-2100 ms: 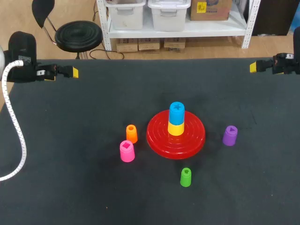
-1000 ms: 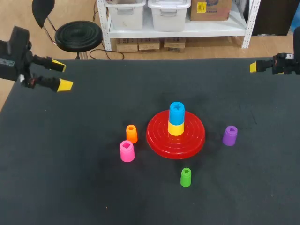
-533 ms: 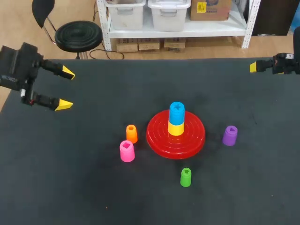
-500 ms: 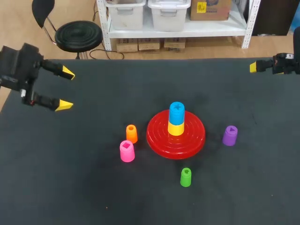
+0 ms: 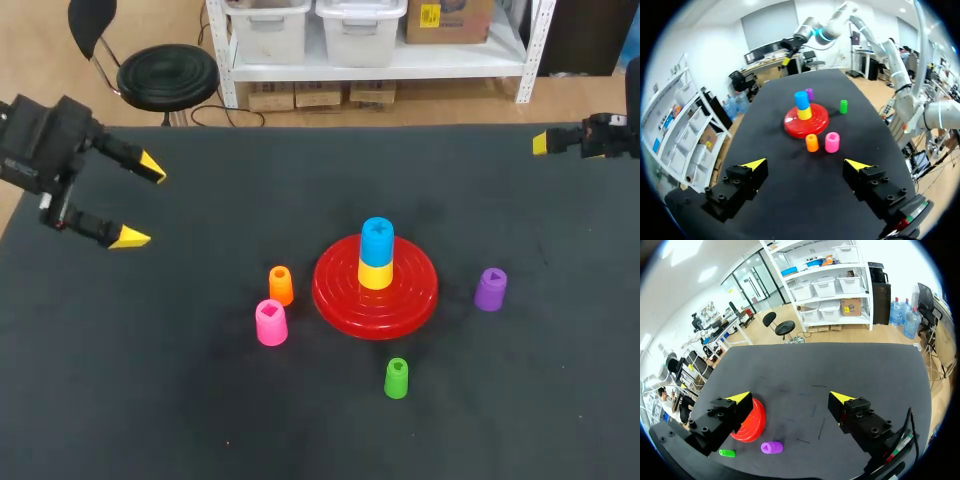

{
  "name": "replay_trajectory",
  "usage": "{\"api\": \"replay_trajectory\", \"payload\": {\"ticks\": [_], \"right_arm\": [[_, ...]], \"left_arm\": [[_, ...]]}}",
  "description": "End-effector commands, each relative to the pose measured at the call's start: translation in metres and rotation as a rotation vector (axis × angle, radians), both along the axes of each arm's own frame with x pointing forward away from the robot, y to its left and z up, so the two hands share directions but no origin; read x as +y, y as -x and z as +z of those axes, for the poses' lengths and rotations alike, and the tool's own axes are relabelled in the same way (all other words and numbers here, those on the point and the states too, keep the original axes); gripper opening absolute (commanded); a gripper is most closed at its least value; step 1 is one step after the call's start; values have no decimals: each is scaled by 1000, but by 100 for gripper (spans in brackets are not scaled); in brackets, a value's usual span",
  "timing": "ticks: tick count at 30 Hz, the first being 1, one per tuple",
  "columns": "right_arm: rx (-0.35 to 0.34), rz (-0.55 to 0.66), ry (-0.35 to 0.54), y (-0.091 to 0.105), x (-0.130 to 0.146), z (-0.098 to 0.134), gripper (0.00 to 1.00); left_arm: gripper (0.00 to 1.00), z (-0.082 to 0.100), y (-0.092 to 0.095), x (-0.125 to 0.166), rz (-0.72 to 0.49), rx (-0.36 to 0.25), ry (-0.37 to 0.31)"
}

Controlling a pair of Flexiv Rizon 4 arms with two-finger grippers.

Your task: Pick up and stack the cylinders on the red base in this order: pink,purple,orange,green

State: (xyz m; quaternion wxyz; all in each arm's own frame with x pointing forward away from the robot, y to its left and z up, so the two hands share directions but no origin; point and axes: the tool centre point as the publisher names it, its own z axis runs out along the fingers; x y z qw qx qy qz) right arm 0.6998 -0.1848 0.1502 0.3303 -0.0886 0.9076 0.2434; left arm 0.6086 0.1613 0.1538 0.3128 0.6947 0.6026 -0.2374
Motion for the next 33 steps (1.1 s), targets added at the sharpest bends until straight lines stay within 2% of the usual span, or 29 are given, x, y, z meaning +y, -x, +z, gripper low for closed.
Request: {"api": "replay_trajectory", "payload": {"ticks": [1,8,17,32,33], "right_arm": [[0,0,-1,0,0,0,100],[0,0,-1,0,0,0,100],[0,0,-1,0,0,0,100],[0,0,-1,0,0,0,100],[-2,12,27,-1,0,1,100]], "left_arm": [[100,1,2,1,14,-14,-17],[100,-7,4,2,37,-12,-15],[100,-14,7,2,4,-10,-27],[100,-10,8,3,0,-25,-12],[100,-10,8,3,0,-25,-12]]}}
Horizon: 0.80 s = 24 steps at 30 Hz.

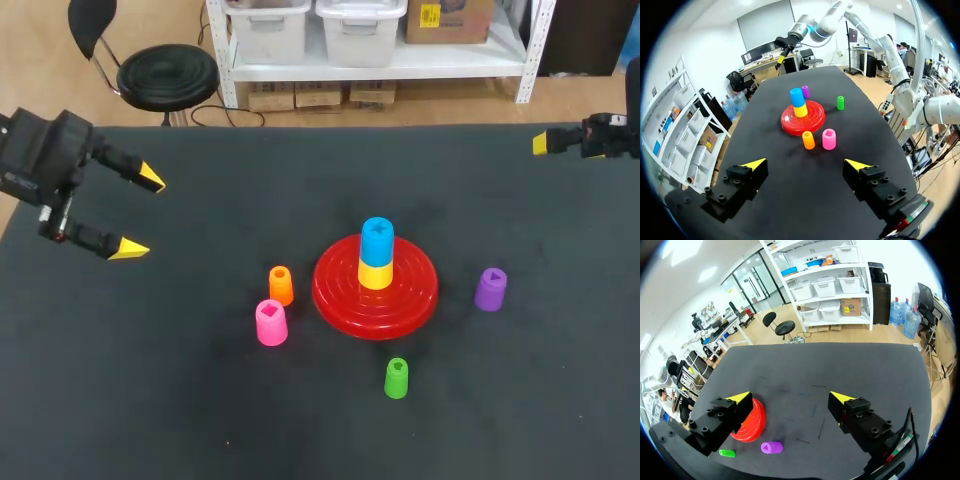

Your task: Pick up and stack the cylinders on the red base in this order: pink,purple,orange,green

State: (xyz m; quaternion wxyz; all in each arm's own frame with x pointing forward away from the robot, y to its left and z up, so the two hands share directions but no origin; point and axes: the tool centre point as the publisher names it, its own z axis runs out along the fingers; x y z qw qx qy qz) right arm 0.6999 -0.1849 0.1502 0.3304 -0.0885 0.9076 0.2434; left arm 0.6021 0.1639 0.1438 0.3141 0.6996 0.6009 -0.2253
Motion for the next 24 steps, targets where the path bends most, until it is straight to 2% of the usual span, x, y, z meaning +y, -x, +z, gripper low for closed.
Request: {"api": "replay_trajectory", "payload": {"ticks": [1,4,7,12,14,16,24], "right_arm": [[-11,28,59,-2,1,3,100],[-69,84,186,-1,11,18,100],[-86,165,306,1,26,30,100],[-79,324,463,13,55,43,100],[-74,352,519,21,64,46,100],[-82,331,562,23,68,48,100],[-82,331,562,23,68,48,100]], "left_arm": [[100,0,1,1,0,-4,3],[100,0,1,1,0,-4,3],[100,0,1,1,0,-4,3],[100,0,1,1,0,-4,3],[100,0,1,1,0,-4,3],[100,0,1,1,0,-4,3],[100,0,1,1,0,-4,3]]}}
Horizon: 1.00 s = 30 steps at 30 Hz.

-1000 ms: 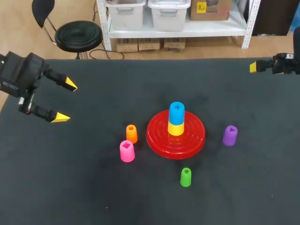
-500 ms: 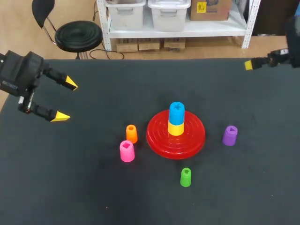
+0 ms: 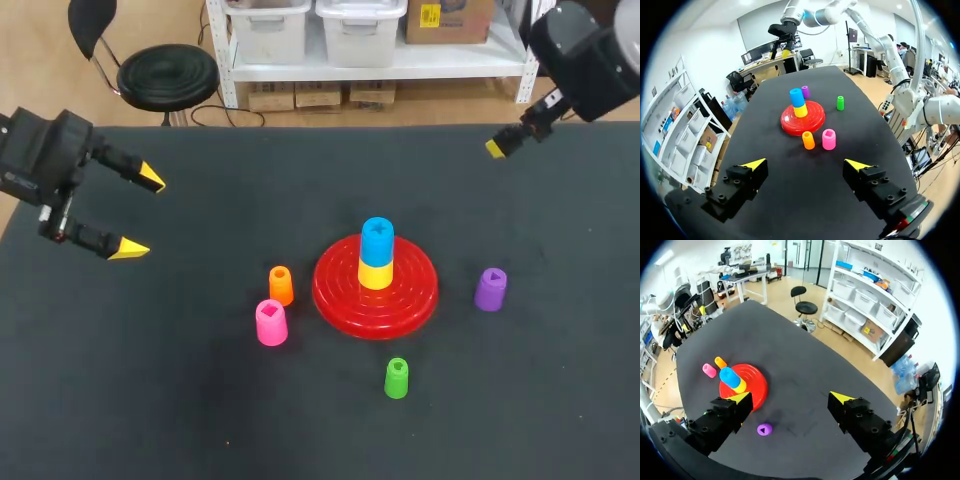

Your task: Pick up and stack the cylinders on the red base in this order: pink,purple,orange,green

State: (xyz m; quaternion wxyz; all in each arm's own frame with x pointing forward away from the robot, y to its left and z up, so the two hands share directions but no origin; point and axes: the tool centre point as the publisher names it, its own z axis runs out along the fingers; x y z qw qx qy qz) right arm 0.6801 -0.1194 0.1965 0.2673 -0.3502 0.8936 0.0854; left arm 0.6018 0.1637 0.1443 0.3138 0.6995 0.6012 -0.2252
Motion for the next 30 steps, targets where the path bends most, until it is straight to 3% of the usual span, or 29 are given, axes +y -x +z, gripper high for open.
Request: {"api": "replay_trajectory", "payload": {"ticks": [1,4,12,18,30], "right_arm": [[-65,-68,77,4,2,2,100],[-82,-9,115,10,9,8,100],[-61,244,182,53,73,16,100],[-22,354,134,79,101,15,100],[6,422,133,90,113,11,100]], "left_arm": [[100,-1,1,1,-1,-4,3],[100,-1,1,1,-1,-4,3],[100,-1,1,1,-1,-4,3],[100,-1,1,1,-1,-4,3],[100,-1,1,1,-1,-4,3]]}}
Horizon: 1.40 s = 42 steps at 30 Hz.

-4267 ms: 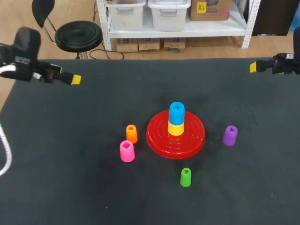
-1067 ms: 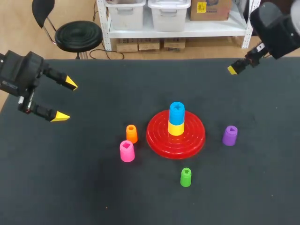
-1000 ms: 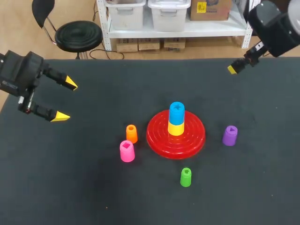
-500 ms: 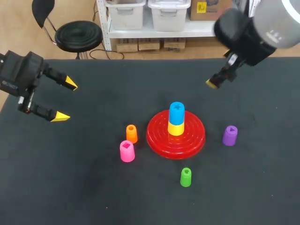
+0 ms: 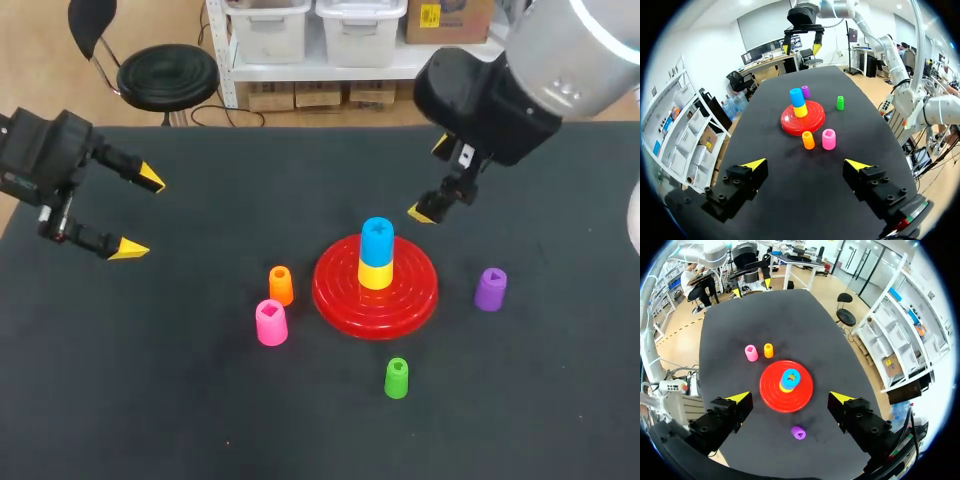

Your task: Pick up and stack the cylinders on the red base in this order: pink,purple,orange,green

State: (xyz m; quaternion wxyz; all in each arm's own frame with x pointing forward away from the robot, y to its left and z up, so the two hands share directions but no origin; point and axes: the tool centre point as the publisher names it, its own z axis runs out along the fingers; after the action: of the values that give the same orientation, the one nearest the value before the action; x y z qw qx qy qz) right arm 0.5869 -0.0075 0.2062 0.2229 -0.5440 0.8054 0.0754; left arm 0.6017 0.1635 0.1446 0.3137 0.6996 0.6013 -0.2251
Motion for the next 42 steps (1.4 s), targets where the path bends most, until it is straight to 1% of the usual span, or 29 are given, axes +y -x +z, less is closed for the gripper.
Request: {"api": "replay_trajectory", "payload": {"ticks": [1,6,7,9,10,11,12,14,16,18,24,28,32,34,37,42], "right_arm": [[15,7,-2,-3,1,1,100],[15,7,-2,-3,1,1,100],[23,44,5,0,6,5,100],[6,107,41,8,22,11,100],[13,136,68,11,29,11,100],[11,198,81,19,41,9,100],[19,231,78,25,50,8,100],[31,290,94,35,64,2,100],[45,326,87,45,75,-4,100],[44,348,90,51,83,-9,100],[95,433,96,70,106,-28,100],[121,474,141,83,121,-47,100],[122,496,165,87,130,-56,100],[123,511,160,91,134,-59,100],[118,528,179,95,139,-67,100],[121,546,187,98,144,-80,100]], "left_arm": [[100,-1,1,1,-1,-4,4],[100,-1,1,1,-1,-4,4],[100,-1,1,1,-1,-4,4],[100,-1,1,1,-1,-4,4],[100,-1,1,1,-1,-4,4],[100,-1,1,1,-1,-4,4],[100,-1,1,1,-1,-4,4],[100,-1,1,1,-1,-4,4],[100,-1,1,1,-1,-4,4],[100,-1,1,1,-1,-4,4],[100,-1,1,1,-1,-4,4],[100,-1,1,1,-1,-4,4],[100,-1,1,1,-1,-4,4],[100,-1,1,1,-1,-4,4],[100,-1,1,1,-1,-4,4],[100,-1,1,1,-1,-4,4]]}}
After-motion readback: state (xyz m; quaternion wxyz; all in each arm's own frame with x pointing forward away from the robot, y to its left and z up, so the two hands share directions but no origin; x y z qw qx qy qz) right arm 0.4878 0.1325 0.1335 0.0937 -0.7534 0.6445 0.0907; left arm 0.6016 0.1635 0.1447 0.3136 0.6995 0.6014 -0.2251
